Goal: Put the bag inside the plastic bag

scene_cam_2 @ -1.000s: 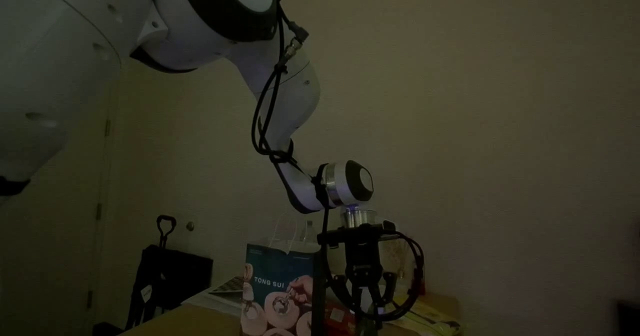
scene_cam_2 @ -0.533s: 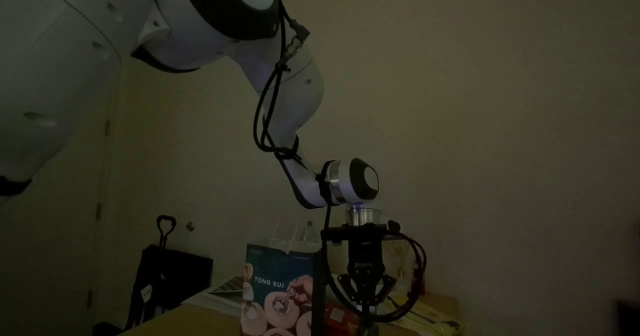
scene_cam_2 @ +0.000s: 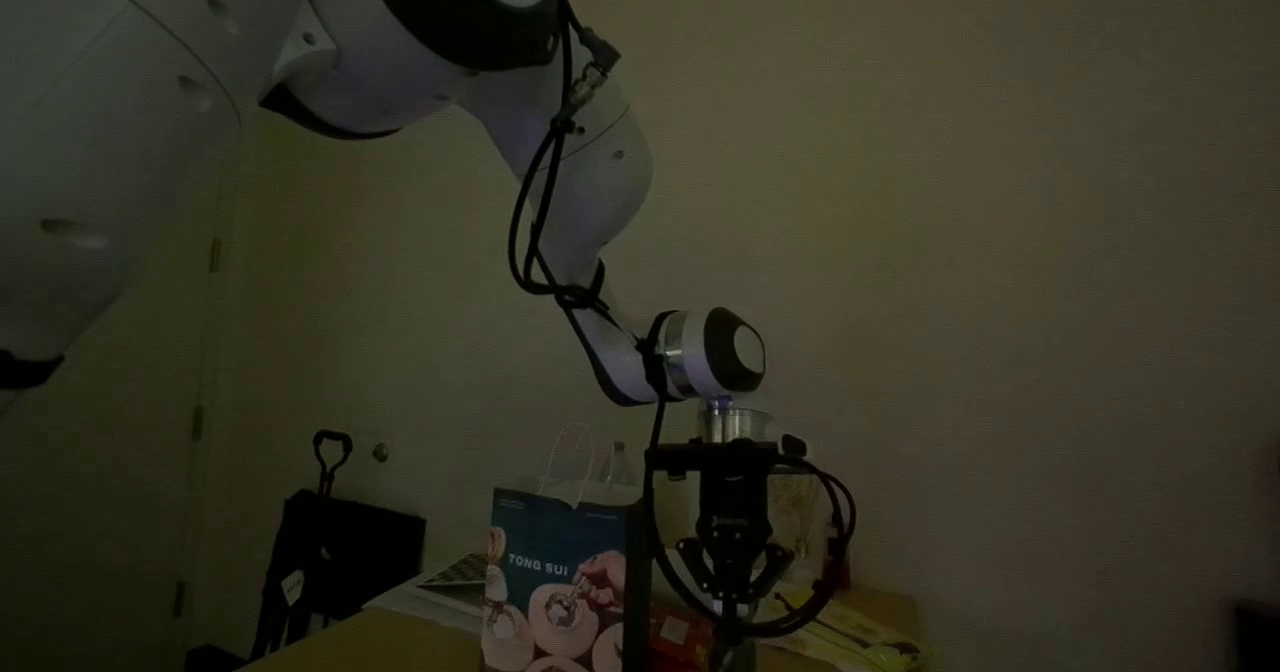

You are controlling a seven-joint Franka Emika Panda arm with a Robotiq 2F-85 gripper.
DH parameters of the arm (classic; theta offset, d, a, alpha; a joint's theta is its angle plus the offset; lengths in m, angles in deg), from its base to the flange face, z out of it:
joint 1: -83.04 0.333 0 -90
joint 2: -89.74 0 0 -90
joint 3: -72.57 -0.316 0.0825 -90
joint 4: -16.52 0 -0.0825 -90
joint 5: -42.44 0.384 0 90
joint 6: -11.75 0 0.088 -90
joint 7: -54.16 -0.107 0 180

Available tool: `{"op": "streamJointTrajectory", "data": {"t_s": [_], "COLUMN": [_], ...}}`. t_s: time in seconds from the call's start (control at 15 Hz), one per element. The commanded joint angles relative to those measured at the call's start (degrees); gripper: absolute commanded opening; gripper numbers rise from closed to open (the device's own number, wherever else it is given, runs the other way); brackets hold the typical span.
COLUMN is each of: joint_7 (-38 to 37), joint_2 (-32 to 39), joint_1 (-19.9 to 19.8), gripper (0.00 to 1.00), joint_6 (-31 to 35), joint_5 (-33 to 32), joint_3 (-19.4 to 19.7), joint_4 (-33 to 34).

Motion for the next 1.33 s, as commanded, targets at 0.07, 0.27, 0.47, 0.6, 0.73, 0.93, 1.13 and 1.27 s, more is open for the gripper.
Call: {"op": "streamJointTrajectory", "data": {"t_s": [0.07,0.27,0.47,0.6,0.73,0.93,1.13,1.27], "joint_7": [-0.9,-0.9,-0.2,-0.2,-0.2,-0.8,-1.8,-2.8], "joint_2": [-11.7,-17.1,-15.3,-16.2,-16.1,-17.0,-19.1,-19.5], "joint_1": [2.7,4.5,4.4,4.5,4.5,5.0,6.7,8.0], "gripper": [0.0,0.0,0.01,0.01,0.01,0.0,0.0,0.0], "joint_6": [-3.4,-7.5,-7.9,-8.0,-7.9,-7.2,-6.5,-7.1], "joint_5": [-1.2,-2.5,-1.1,-1.1,-1.2,-2.3,-4.4,-6.6], "joint_3": [-0.9,-1.9,-2.1,-2.1,-2.0,-2.4,-4.1,-5.4], "joint_4": [-3.9,-3.6,-1.0,-1.9,-2.5,-2.8,-2.1,-0.8]}}
